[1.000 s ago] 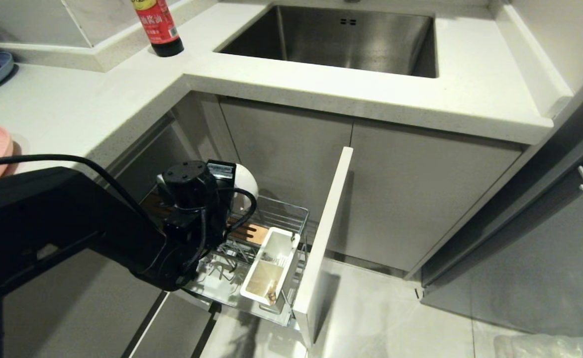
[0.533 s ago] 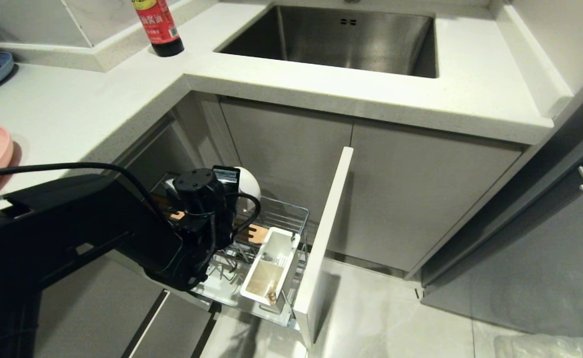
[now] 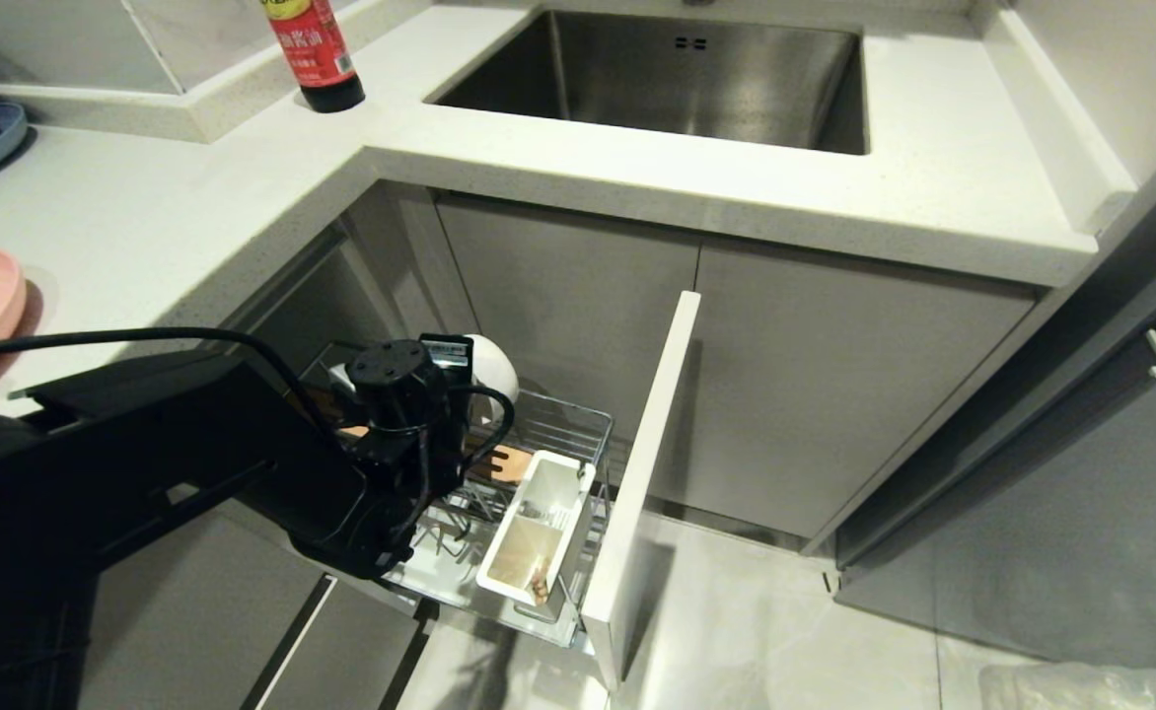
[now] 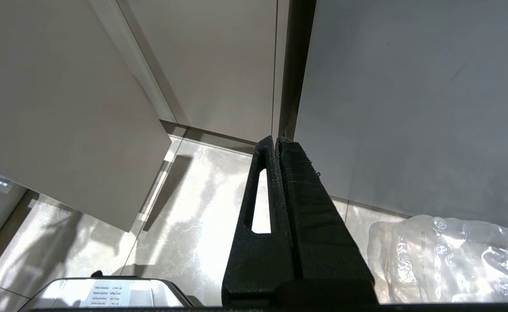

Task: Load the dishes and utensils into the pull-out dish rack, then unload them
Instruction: Pick up the bowl and place it in the cupboard

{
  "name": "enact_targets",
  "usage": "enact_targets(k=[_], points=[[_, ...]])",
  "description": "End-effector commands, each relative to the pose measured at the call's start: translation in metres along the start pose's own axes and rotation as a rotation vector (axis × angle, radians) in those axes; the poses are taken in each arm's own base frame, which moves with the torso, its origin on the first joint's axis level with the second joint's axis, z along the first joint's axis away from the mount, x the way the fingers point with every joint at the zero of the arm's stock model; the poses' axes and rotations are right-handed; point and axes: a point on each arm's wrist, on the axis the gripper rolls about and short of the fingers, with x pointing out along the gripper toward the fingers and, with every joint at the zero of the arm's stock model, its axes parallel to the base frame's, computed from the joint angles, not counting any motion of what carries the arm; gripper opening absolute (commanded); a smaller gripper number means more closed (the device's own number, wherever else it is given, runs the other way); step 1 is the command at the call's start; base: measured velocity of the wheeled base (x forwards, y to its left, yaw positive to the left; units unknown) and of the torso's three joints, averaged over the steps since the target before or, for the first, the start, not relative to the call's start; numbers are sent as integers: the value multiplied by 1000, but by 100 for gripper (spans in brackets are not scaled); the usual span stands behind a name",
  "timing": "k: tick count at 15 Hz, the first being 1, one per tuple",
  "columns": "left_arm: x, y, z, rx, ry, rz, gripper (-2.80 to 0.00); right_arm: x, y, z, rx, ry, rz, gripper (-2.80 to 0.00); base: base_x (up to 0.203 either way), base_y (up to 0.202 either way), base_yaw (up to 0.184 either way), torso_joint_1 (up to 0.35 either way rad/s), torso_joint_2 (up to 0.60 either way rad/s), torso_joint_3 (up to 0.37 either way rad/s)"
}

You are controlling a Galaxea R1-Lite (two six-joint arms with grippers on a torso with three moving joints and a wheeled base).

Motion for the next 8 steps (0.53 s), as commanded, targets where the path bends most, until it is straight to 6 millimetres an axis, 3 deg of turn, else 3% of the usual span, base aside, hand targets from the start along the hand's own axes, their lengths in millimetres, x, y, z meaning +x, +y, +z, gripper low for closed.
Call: enact_targets(k=[1,8], points=[[1,0,2,-12,-9,-5,-280,0,0,0,0,-1,1,-280,0,0,0,0,0,0],[2,11,1,-25,-14,28,-280,0,0,0,0,-1,1,-280,0,0,0,0,0,0]])
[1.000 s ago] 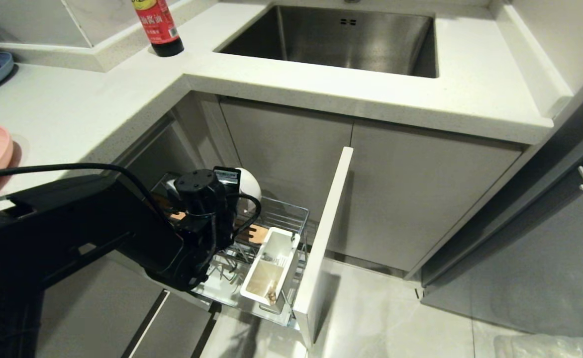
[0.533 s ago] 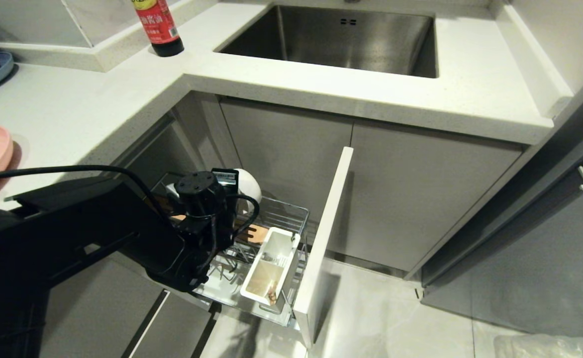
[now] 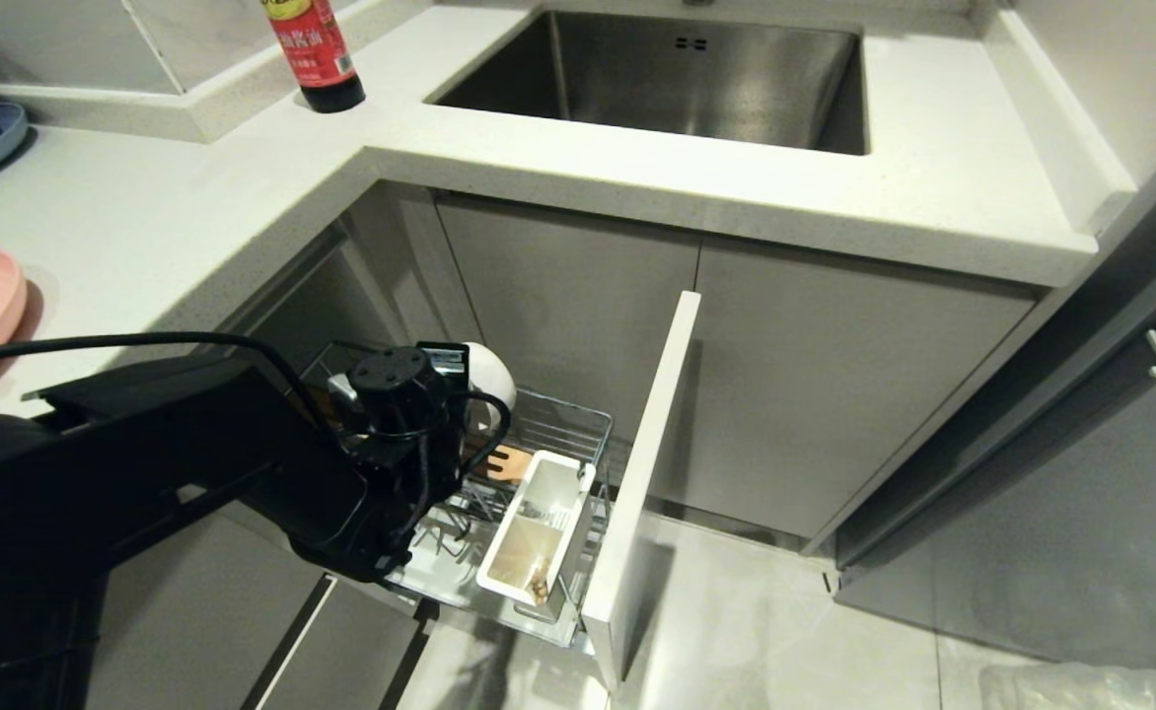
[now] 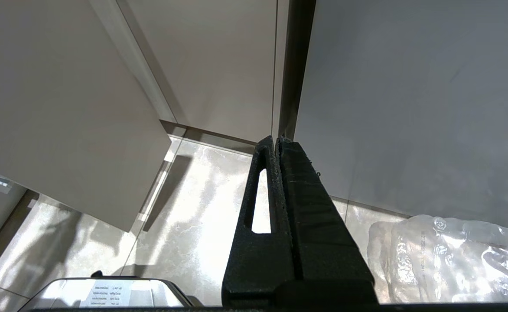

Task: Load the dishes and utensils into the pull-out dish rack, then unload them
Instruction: Pick up the bowl and place it in the cupboard

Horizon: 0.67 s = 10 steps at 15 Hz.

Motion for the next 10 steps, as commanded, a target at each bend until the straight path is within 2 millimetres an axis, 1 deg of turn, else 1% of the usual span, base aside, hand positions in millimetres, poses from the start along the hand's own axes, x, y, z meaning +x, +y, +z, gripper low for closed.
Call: enact_targets(k=[1,8,9,10], points=[[1,4,0,-6,-4,4,-280,0,0,0,0,0,1,-280,0,0,0,0,0,0],[2,6,1,-4,-5,9,-280,0,0,0,0,-1,1,-280,0,0,0,0,0,0],[2,6,1,-3,-4,12,0,0,0,0,0,0,1,-280,0,0,0,0,0,0],[2,6,1,-3,-4,10,0,0,0,0,0,0,1,-280,0,0,0,0,0,0]])
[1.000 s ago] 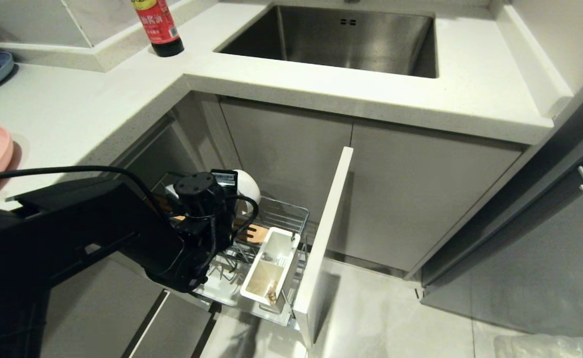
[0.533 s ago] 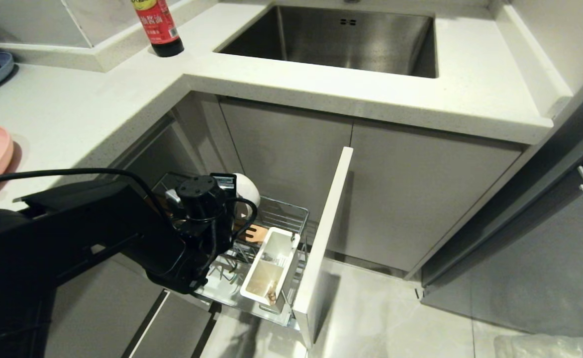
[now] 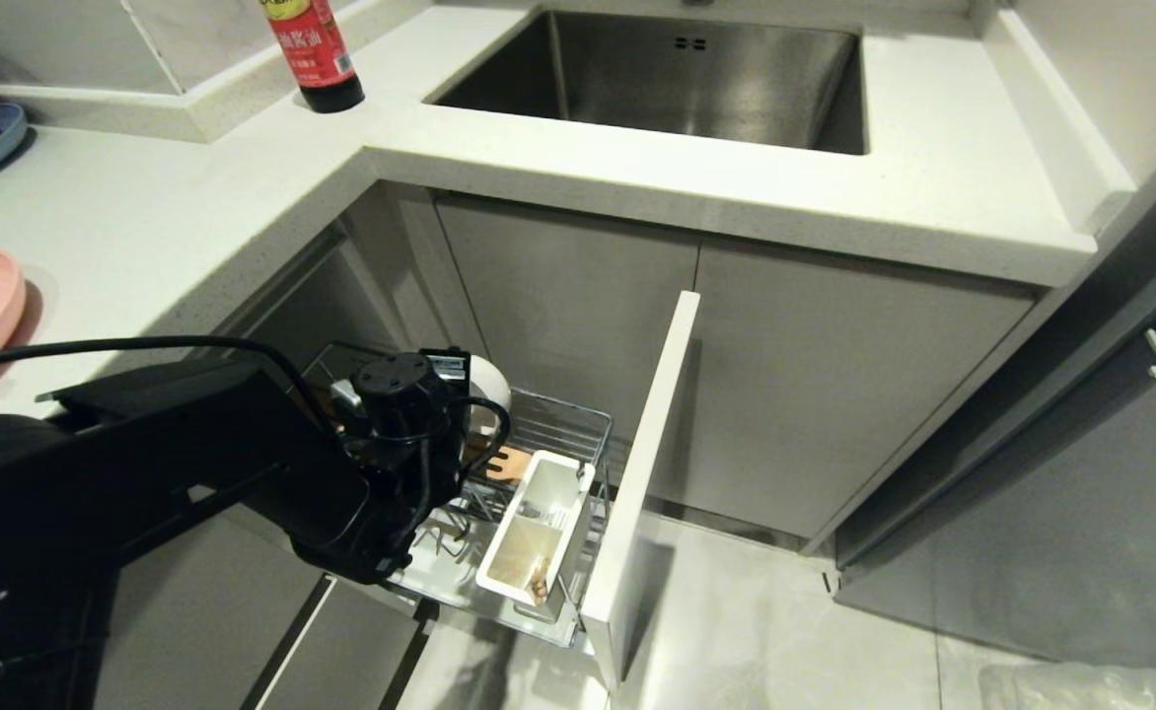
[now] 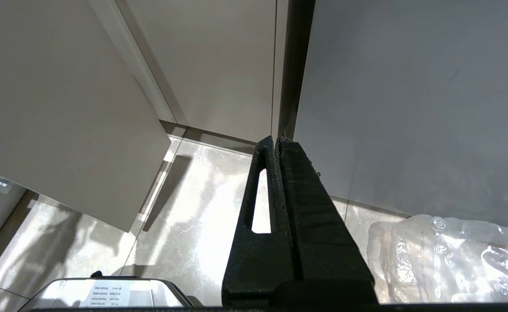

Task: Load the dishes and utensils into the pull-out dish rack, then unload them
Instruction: Pick up the bowl and place it in the cupboard

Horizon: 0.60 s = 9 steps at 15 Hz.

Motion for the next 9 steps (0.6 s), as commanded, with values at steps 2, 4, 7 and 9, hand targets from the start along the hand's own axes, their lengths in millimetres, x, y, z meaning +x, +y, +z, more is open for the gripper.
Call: enact_targets(k=[2,4,7,9], points=[[0,-3,1,-16,-9,-12,0,0,0,0,0,0,1,-280,0,0,0,0,0,0],[-1,-5,2,-12,-12,-4,0,0,0,0,0,-1,1,-280,0,0,0,0,0,0],[-9,-17,9,0,-9,18,0,0,0,0,0,-1,1,-280,0,0,0,0,0,0],[-18,-30,17,0,-5,18,0,0,0,0,0,-1,1,-280,0,0,0,0,0,0]])
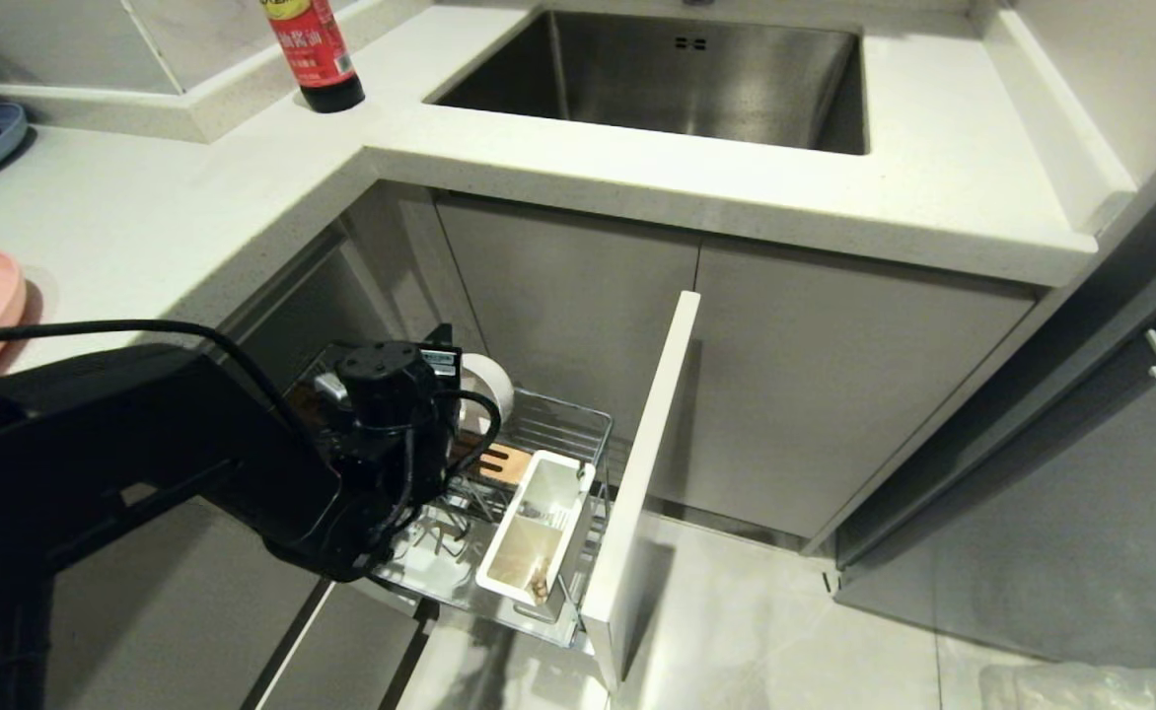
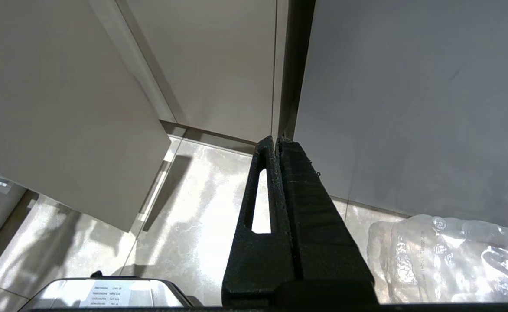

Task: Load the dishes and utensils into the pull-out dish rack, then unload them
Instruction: Pick up the bowl and place it in the cupboard, then pick up the chopsticks and place it in the cupboard

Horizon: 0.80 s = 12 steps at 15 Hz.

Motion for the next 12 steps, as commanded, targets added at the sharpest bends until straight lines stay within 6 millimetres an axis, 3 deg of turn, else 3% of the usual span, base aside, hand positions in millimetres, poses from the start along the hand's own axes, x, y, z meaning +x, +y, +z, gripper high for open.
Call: enact_targets(k=[1,4,5,8,12], points=[[-13,-24,13,-33,-14,-42,0,0,0,0,0,0,0,-280,0,0,0,0,0,0],[-31,-39,25,-34,-1,-16,0,0,0,0,0,-1,0,-280,0,0,0,0,0,0],[-39,-43,27,-38,8,10,-280,0,0,0,0,1,-1,-280,0,0,0,0,0,0],[-64,-58,34,13,73,103,-280,0,0,0,0,1,1,-280,0,0,0,0,0,0],[-102,-93,43,197,178,46,-280,0,0,0,0,0,1,-280,0,0,0,0,0,0]])
